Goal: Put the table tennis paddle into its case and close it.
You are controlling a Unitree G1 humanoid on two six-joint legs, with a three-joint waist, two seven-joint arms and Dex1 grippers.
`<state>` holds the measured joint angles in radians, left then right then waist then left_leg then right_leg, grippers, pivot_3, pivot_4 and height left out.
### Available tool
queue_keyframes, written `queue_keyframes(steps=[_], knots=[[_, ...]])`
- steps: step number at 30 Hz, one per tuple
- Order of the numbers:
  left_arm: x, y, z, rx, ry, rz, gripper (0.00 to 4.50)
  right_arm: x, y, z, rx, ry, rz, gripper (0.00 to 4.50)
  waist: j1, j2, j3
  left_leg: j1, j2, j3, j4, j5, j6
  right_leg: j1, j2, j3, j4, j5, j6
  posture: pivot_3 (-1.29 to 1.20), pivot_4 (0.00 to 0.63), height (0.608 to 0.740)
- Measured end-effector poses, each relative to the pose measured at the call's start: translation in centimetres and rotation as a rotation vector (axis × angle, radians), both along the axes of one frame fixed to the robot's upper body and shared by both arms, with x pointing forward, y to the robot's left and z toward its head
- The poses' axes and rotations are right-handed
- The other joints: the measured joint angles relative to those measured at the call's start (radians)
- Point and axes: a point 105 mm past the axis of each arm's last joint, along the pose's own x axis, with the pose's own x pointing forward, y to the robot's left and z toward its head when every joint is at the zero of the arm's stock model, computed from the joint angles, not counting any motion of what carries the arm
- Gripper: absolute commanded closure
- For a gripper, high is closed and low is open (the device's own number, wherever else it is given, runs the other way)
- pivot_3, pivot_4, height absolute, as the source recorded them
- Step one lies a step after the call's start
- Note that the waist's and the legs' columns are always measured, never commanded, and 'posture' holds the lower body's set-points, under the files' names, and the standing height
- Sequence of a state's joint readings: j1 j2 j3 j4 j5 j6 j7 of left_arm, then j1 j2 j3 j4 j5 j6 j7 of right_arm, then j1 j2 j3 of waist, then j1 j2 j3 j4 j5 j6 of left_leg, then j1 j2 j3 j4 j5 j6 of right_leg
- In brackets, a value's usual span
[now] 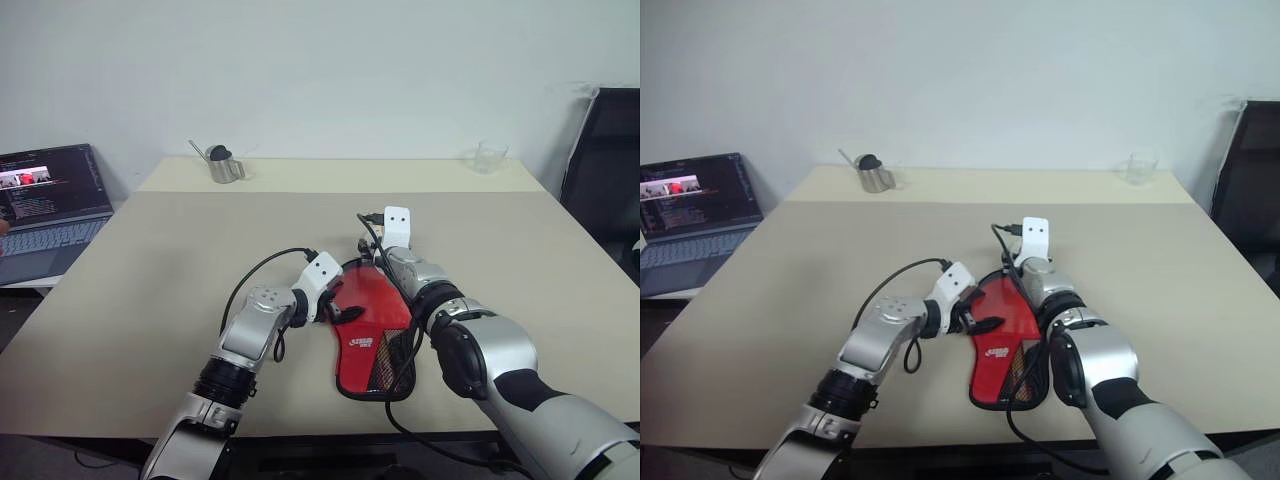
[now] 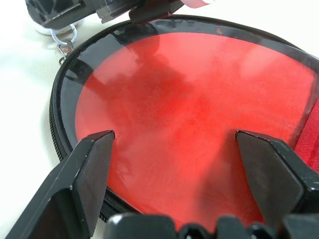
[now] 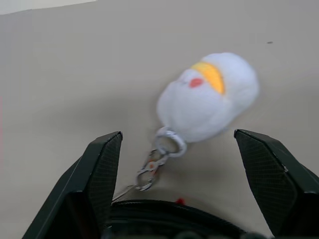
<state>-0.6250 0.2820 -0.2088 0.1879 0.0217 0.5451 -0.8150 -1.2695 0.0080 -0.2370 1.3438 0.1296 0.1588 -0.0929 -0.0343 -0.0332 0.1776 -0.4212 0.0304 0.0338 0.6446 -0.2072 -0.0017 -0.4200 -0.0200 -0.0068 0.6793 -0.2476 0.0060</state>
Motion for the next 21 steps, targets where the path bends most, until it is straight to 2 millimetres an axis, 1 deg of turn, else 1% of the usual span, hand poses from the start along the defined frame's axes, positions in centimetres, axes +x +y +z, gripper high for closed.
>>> queue_keyframes(steps=[2, 7, 8, 11, 13, 16, 19, 21], knots=[[0.0, -0.1, 0.0, 0.001, 0.0, -0.002, 0.29, 0.0, 0.2, 0.0, -0.001, 0.0, 0.008, 0.55, 0.0, 0.0, 0.0, 0.0, 0.0, 0.0, 0.0, 0.0, 0.0, 0.0, 0.0, 0.0, 0.0, 0.0, 0.0, 0.0, 0.15, 0.74], [0.0, -0.2, 0.0, 0.0, -0.003, 0.0, 0.29, -0.6, 2.3, -0.4, -0.008, 0.006, 0.084, 0.55, 0.0, 0.0, 0.0, 0.0, 0.0, 0.0, 0.0, 0.0, 0.0, 0.0, 0.0, 0.0, 0.0, 0.0, 0.0, 0.0, 0.15, 0.74], [0.0, -0.2, 0.0, -0.005, -0.002, 0.002, 0.29, -0.6, 2.5, -0.5, -0.013, 0.007, 0.095, 0.55, 0.001, 0.0, 0.0, 0.0, 0.0, 0.0, 0.0, 0.0, 0.0, 0.0, 0.0, 0.0, 0.0, 0.0, 0.0, 0.0, 0.15, 0.74], [-0.2, -0.6, 0.1, -0.045, 0.027, -0.011, 0.29, -0.7, 2.4, -0.6, -0.021, 0.016, 0.115, 0.55, 0.001, 0.0, 0.0, -0.001, 0.0, 0.0, 0.0, 0.0, 0.0, 0.0, 0.0, 0.0, -0.001, 0.0, 0.0, 0.0, 0.15, 0.74], [-0.5, -0.9, 0.6, -0.088, 0.044, -0.052, 0.29, -0.6, 2.0, -0.7, -0.024, 0.03, 0.131, 0.55, 0.002, 0.0, 0.0, -0.002, 0.0, -0.001, 0.0, 0.0, 0.0, 0.0, 0.0, -0.001, -0.001, 0.0, 0.0, 0.0, 0.15, 0.74], [-0.7, -0.9, 2.8, -0.127, 0.016, -0.124, 0.29, -0.4, 1.1, -0.3, -0.035, 0.028, 0.145, 0.55, 0.001, 0.001, 0.001, -0.003, 0.0, -0.001, 0.0, 0.0, 0.0, -0.001, 0.0, -0.001, -0.001, 0.0, 0.0, 0.0, 0.15, 0.74], [-0.7, -0.5, 7.1, -0.17, -0.072, -0.198, 0.29, 0.1, -0.5, 0.8, -0.052, 0.006, 0.142, 0.55, 0.001, 0.001, 0.001, -0.004, 0.0, -0.001, -0.001, 0.0, 0.0, -0.002, 0.001, -0.002, -0.002, 0.0, 0.0, 0.0, 0.15, 0.74], [-0.7, 0.3, 9.1, -0.181, -0.122, -0.221, 0.29, 0.5, -2.0, 1.7, -0.065, -0.015, 0.137, 0.55, 0.001, 0.001, 0.001, -0.004, 0.0, -0.001, -0.001, 0.0, 0.0, -0.002, 0.001, -0.001, -0.003, 0.0, 0.0, 0.0, 0.15, 0.74]])
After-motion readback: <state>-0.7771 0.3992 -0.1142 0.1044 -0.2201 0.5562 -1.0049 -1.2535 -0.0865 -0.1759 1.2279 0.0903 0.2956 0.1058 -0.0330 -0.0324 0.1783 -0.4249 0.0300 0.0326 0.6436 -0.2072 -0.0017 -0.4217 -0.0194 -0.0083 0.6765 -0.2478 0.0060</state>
